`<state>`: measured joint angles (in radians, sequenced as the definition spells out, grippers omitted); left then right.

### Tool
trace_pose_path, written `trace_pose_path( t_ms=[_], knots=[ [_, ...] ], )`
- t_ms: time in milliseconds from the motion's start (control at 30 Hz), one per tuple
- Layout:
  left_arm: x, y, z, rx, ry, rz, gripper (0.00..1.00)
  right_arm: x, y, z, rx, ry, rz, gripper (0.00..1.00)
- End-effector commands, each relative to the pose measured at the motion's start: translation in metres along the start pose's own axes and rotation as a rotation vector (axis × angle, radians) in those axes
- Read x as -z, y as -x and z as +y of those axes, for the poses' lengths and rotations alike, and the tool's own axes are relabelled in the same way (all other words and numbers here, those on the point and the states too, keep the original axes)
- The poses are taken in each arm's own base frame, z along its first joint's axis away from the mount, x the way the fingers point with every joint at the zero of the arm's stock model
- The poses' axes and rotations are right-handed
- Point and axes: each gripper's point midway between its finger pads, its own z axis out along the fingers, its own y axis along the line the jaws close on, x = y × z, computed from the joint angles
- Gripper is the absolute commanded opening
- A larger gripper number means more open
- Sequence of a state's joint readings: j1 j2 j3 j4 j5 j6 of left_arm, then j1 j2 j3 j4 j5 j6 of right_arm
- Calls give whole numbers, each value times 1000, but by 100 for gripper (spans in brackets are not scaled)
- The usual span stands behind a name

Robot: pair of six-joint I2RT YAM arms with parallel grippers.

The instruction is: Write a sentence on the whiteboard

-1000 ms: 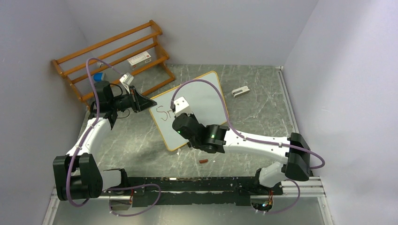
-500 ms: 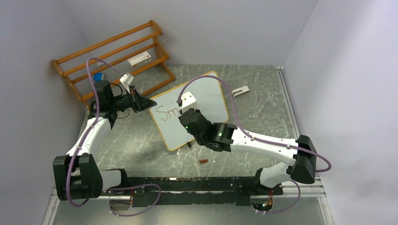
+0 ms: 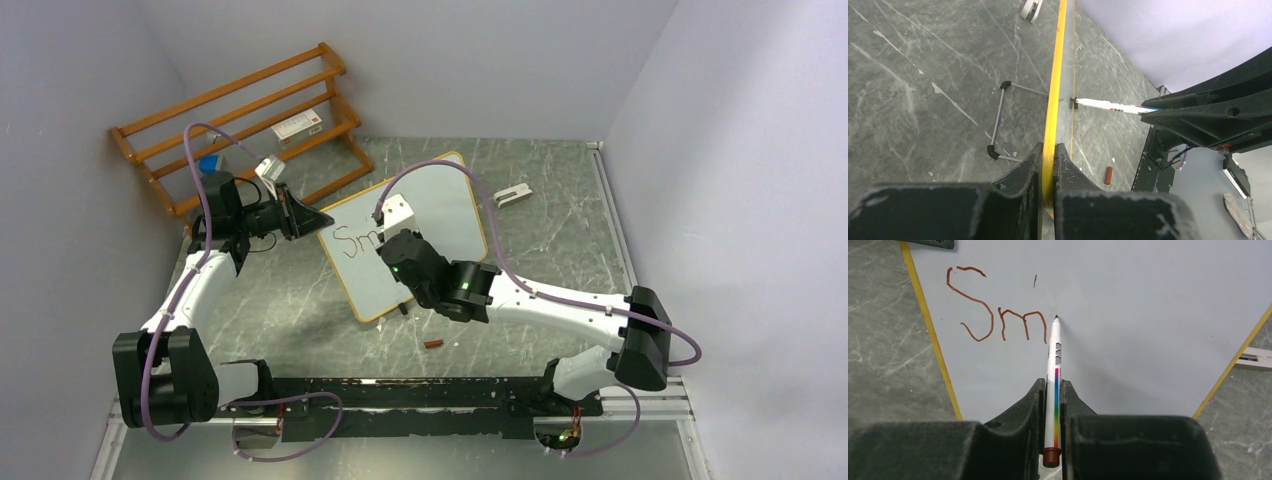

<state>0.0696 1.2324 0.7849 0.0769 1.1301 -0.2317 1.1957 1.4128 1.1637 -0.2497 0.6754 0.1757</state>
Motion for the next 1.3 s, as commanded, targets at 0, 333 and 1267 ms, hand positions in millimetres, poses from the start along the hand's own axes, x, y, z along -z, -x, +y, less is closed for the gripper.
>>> trace_pose_path(
  t_ms=[0, 333, 1267],
  knots=[
    [2, -1, 23, -45, 86, -3, 5, -7, 8, 1, -17, -8, -22, 0],
    [2, -1, 23, -42, 83, -3, 5, -12, 7, -3, -21, -32, -23, 0],
    [2, -2, 25, -43, 93, 0, 5, 3, -8, -8, -32, 5, 31, 0]
  ],
)
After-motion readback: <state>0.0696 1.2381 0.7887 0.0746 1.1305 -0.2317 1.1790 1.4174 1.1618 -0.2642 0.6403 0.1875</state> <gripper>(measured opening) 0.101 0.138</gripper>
